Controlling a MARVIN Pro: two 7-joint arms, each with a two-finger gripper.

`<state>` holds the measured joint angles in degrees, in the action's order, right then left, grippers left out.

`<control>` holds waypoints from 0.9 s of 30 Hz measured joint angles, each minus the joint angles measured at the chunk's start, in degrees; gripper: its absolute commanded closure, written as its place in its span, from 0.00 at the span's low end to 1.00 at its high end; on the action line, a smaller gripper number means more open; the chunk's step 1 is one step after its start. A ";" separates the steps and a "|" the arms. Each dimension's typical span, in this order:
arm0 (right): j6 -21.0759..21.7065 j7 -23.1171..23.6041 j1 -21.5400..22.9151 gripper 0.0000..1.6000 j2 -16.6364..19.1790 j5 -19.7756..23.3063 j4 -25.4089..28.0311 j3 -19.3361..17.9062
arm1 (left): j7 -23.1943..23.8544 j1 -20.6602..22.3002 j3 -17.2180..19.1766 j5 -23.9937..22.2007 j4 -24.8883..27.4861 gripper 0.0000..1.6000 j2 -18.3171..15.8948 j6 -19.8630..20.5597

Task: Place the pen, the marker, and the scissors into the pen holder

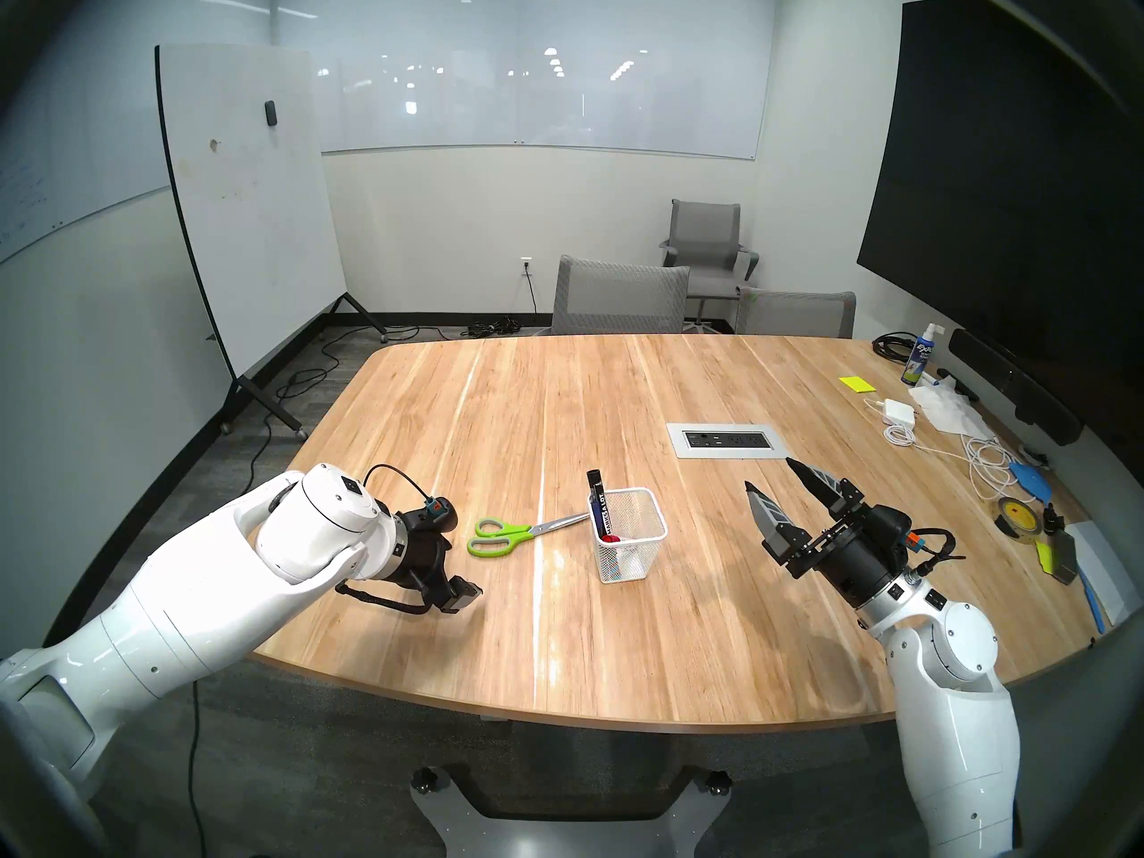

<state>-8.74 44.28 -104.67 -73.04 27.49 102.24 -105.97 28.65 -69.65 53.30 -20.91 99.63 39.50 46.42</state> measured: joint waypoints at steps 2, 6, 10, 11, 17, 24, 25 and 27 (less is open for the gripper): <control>0.00 0.02 0.01 0.00 -0.02 -0.01 0.00 -0.01 | 0.49 0.80 -0.64 0.55 -0.69 0.00 0.42 -0.18; 0.01 0.06 0.02 0.00 -0.06 -0.04 0.00 -0.03 | 1.72 2.51 -1.93 1.62 -1.76 0.00 1.15 -0.48; 0.02 0.09 0.03 0.00 -0.10 -0.06 -0.01 -0.05 | 2.91 3.98 -3.11 2.54 -2.65 0.00 1.80 -0.74; 0.02 0.09 0.03 0.00 -0.10 -0.06 -0.01 -0.06 | 3.16 4.25 -3.34 2.70 -2.81 0.00 1.91 -0.81; 0.05 0.14 0.05 0.00 -0.16 -0.11 -0.01 -0.11 | 4.74 6.16 -5.19 4.13 -4.07 0.00 3.00 -1.03; 0.07 0.19 0.07 0.00 -0.21 -0.16 -0.01 -0.15 | 5.84 7.76 -6.62 5.18 -5.67 0.00 4.59 -1.03; 0.07 0.19 0.07 0.00 -0.21 -0.17 -0.01 -0.16 | 6.01 8.00 -6.77 5.30 -5.95 0.00 4.86 -1.03; 0.08 0.21 0.07 0.00 -0.23 -0.18 -0.01 -0.17 | 6.24 8.33 -6.92 5.48 -6.40 0.00 5.28 -1.03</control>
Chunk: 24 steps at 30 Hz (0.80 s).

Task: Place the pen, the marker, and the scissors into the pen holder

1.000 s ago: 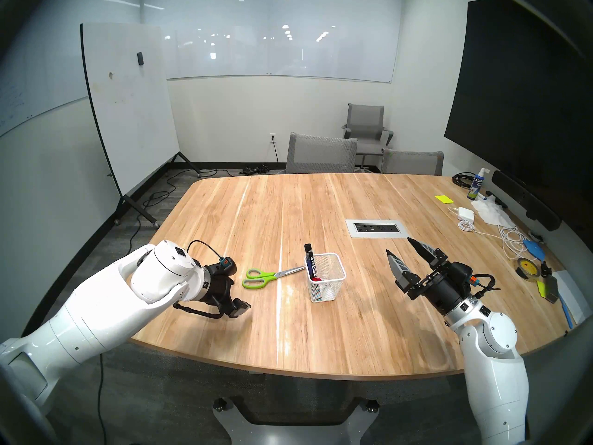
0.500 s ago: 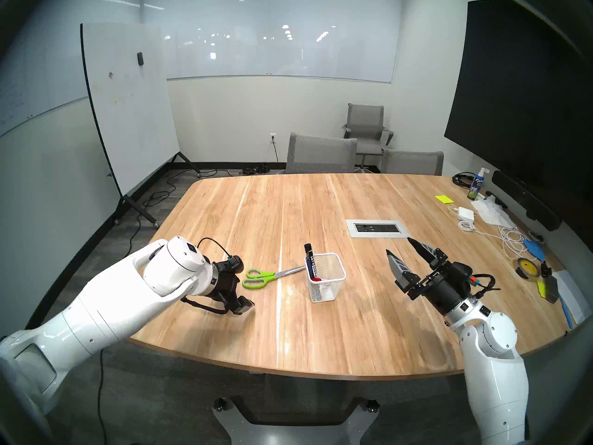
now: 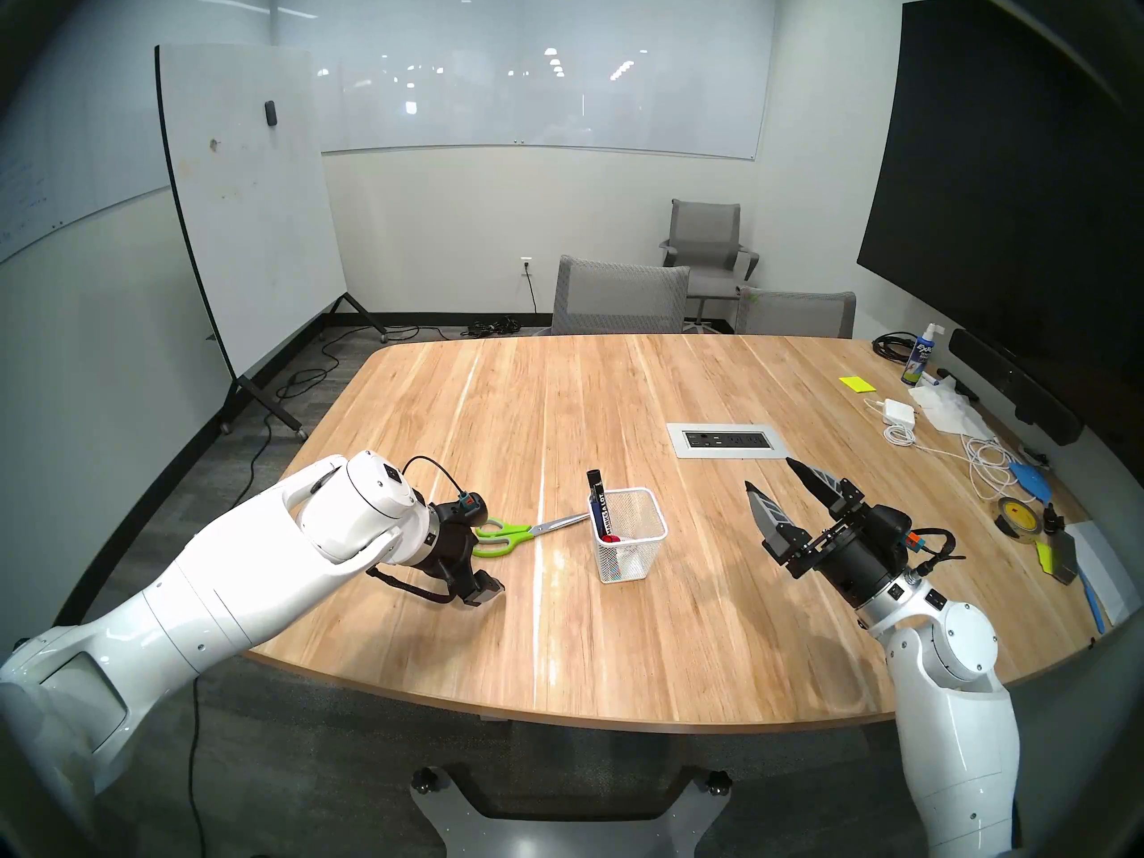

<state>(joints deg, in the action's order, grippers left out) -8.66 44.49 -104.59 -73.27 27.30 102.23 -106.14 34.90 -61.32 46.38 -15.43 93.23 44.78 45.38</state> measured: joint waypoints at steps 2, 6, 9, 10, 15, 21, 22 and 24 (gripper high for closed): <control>0.01 0.02 0.00 0.00 -0.02 -0.02 0.00 -0.01 | 0.27 0.37 -0.08 0.17 -0.63 0.00 0.53 -0.03; 0.02 0.04 0.01 0.00 -0.05 -0.06 0.00 -0.03 | 0.74 0.92 -0.11 0.39 -1.88 0.00 1.43 -0.11; 0.04 0.06 0.02 0.00 -0.08 -0.09 0.00 -0.05 | 1.13 1.26 -0.15 0.47 -2.96 0.00 2.14 -0.23; 0.05 0.07 0.02 0.00 -0.09 -0.10 0.00 -0.05 | 1.30 1.36 -0.17 0.46 -3.34 0.00 2.38 -0.29; 0.13 0.09 0.03 0.00 -0.13 -0.14 0.00 -0.08 | 1.78 1.60 -0.27 0.37 -4.77 0.00 3.30 -0.59; 0.28 0.13 0.04 0.00 -0.20 -0.20 0.00 -0.13 | 2.20 1.65 -0.12 -0.44 -6.67 0.09 4.54 -1.13; 0.30 0.14 0.04 0.00 -0.21 -0.22 0.00 -0.14 | 2.23 1.65 -0.06 -0.61 -6.90 0.11 4.70 -1.26; 0.31 0.15 0.05 0.00 -0.22 -0.23 0.00 -0.15 | 2.23 1.63 0.01 -0.79 -7.11 0.17 4.87 -1.37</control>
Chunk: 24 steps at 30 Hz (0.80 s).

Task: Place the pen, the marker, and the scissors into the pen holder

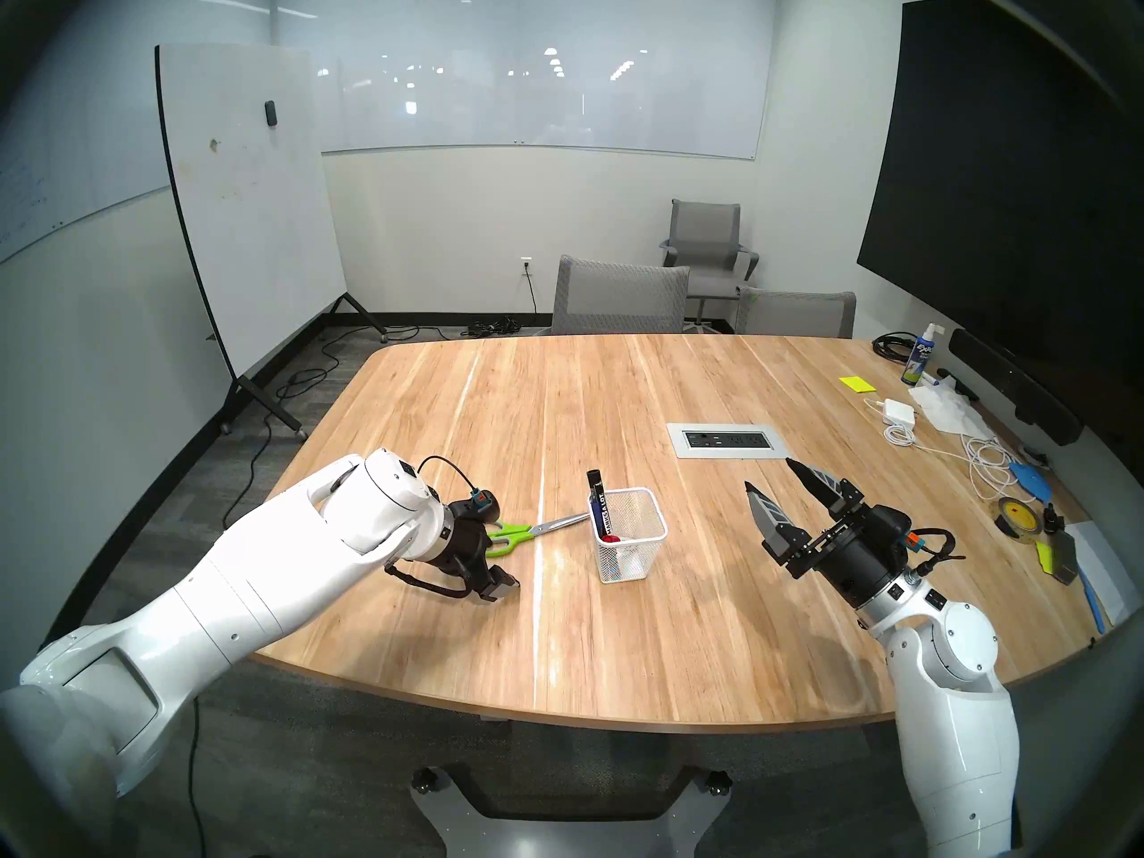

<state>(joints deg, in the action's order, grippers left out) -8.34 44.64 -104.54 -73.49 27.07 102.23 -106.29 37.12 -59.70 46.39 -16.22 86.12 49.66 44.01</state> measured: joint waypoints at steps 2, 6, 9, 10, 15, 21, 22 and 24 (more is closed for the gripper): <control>0.03 0.01 0.01 0.00 -0.02 -0.02 0.00 -0.02 | -0.08 -0.16 0.19 -0.35 -0.33 0.33 0.29 -0.20; 0.06 0.06 0.02 0.00 -0.08 -0.06 0.00 -0.07 | -0.68 -0.68 0.70 -1.15 -0.88 1.00 0.79 -1.10; 0.08 0.09 0.03 0.00 -0.10 -0.09 0.00 -0.09 | -0.93 -0.94 1.00 -1.53 -1.03 1.00 0.86 -1.82; 0.09 0.10 0.03 0.00 -0.12 -0.10 0.00 -0.10 | -1.04 -1.03 1.09 -1.62 -1.05 1.00 0.84 -2.13; 0.11 0.16 0.04 0.00 -0.17 -0.14 0.00 -0.14 | -1.26 -1.50 0.79 -1.54 -0.99 1.00 0.21 -4.64; 0.14 0.23 0.07 0.00 -0.24 -0.19 0.00 -0.18 | -2.69 -2.64 0.68 -0.94 -0.09 1.00 -0.57 -7.51; 0.14 0.25 0.07 0.00 -0.26 -0.20 0.00 -0.19 | -3.06 -2.89 0.69 -0.90 0.17 1.00 -0.73 -7.88; 0.15 0.27 0.08 0.00 -0.28 -0.22 0.00 -0.21 | -3.50 -3.16 0.71 -0.87 0.43 1.00 -0.87 -8.24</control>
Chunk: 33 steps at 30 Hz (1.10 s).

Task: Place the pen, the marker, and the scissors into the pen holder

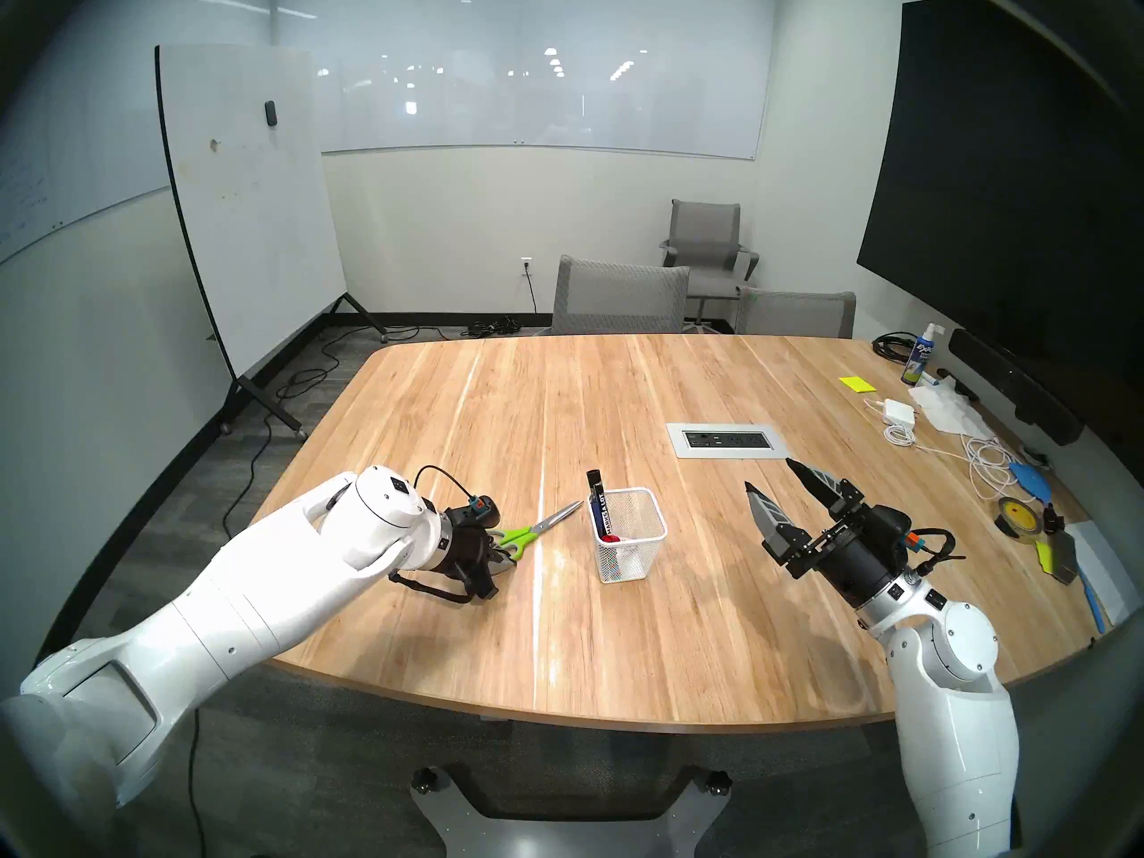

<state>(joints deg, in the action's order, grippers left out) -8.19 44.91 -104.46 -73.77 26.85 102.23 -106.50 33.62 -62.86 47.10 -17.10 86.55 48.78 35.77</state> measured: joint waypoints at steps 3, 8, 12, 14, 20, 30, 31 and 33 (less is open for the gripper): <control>0.01 0.03 0.01 0.00 -0.03 -0.02 0.00 -0.03 | -0.71 -0.41 0.09 0.01 0.34 1.00 -0.17 -0.46; 0.04 0.08 0.03 0.00 -0.09 -0.07 0.00 -0.08 | -1.92 -1.21 0.75 -0.21 0.97 1.00 -0.32 -0.38; 0.07 0.13 0.04 0.00 -0.16 -0.13 0.00 -0.12 | -3.42 -2.39 2.26 -1.49 1.39 1.00 -0.40 0.02; 0.08 0.15 0.05 0.00 -0.18 -0.15 0.00 -0.14 | -3.80 -2.72 2.76 -2.00 1.42 1.00 -0.41 0.14; 0.11 0.22 0.08 0.00 -0.26 -0.21 0.00 -0.18 | -4.98 -3.69 4.35 -3.62 1.91 1.00 -0.27 0.31; 0.16 0.32 0.13 0.00 -0.38 -0.27 0.00 -0.26 | -6.91 -5.48 6.85 -6.31 3.26 1.00 0.70 -1.01; 0.17 0.33 0.13 0.00 -0.39 -0.28 0.00 -0.27 | -7.09 -5.70 7.07 -6.56 3.41 1.00 0.76 -1.12; 0.18 0.35 0.14 0.00 -0.41 -0.29 0.00 -0.29 | -7.54 -6.20 7.54 -7.09 3.80 1.00 0.88 -1.37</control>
<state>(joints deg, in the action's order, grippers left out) -8.01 45.26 -104.32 -74.19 26.56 102.23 -106.79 26.08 -69.06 54.64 -24.18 90.35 49.67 34.40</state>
